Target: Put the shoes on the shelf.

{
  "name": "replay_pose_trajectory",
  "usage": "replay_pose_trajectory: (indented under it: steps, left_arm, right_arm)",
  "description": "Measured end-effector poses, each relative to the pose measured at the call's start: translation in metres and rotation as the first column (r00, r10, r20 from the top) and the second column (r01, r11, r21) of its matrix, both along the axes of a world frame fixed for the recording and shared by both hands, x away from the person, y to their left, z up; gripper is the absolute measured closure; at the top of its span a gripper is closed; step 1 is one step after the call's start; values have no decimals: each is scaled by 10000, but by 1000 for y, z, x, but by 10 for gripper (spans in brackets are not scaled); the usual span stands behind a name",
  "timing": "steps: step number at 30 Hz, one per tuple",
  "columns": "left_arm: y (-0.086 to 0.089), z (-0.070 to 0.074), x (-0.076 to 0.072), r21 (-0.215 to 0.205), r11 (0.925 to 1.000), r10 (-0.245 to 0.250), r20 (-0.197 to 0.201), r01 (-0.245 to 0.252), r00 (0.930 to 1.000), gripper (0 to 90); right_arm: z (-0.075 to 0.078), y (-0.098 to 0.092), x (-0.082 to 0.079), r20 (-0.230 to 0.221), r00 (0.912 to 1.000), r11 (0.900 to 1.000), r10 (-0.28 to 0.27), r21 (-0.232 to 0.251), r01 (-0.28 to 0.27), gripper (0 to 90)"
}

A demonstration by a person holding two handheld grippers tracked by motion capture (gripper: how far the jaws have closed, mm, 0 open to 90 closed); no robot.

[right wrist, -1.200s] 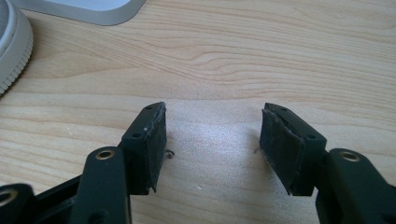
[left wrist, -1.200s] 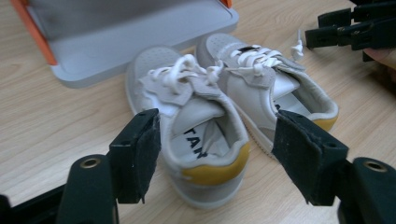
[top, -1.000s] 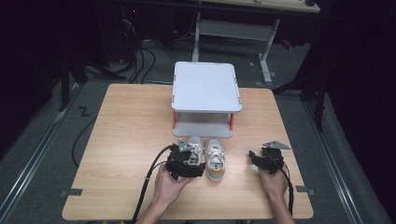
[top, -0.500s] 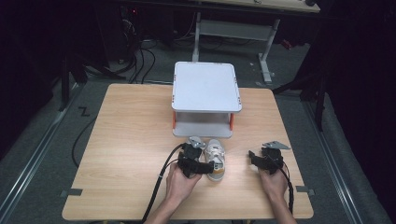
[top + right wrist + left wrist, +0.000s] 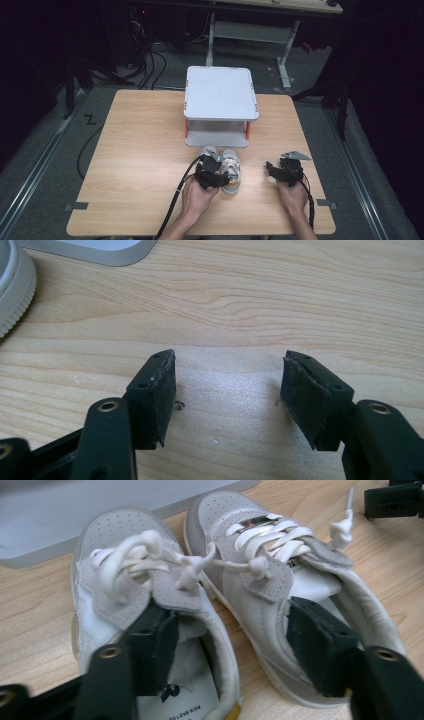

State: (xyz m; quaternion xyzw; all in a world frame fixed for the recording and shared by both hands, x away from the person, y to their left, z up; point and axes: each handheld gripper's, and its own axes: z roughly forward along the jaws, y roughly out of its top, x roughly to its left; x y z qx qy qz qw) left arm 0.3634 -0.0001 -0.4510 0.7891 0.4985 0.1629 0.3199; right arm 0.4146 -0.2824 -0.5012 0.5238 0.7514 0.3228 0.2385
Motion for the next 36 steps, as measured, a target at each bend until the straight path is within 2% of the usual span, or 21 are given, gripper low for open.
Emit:
replay_pose_trajectory:
  steps: [1, 3, 5, 7, 9, 15, 20, 36]
  left_arm:
    - [0, -1, 0, -140, 9999, -89, -83, 88, 9999, 444]
    - [-1, -2, 1, -325, 9994, -92, -194, 86, 9998, 520]
    - [-3, -5, -1, -10, 10000, -11, -4, 11, 10000, 599]
    - [-1, -6, -2, 26, 10000, 69, 63, -69, 10000, 659]
    - [3, -7, -2, -246, 9995, 219, -34, -220, 9998, 695]
    - [6, -7, -3, -344, 9991, 253, 28, -252, 9997, 775]
    - [9, -8, -5, -540, 9984, 168, 143, -160, 9998, 791]
    - [17, -9, -5, -738, 9966, -354, 270, 374, 9990, 805]
  right_arm:
    - [0, 0, 0, 0, 10000, 10000, 0, 0, 0, 389]
    - [0, 0, 0, -8, 10000, 10000, -3, 8, 3, 387]
    - [0, 0, 0, 10, 10000, 10000, 8, -6, -8, 386]
    - [0, 1, 0, -4, 10000, 10000, -5, 9, 5, 385]
    - [0, 1, 0, -2, 10000, 10000, -2, 8, 2, 385]
    - [0, 1, 0, 0, 10000, 10000, 16, 8, -16, 384]
    - [0, 1, 0, 1, 10000, 10000, 16, 9, -16, 384]
    - [0, 0, 0, -8, 10000, 10000, 9, 28, -9, 385]
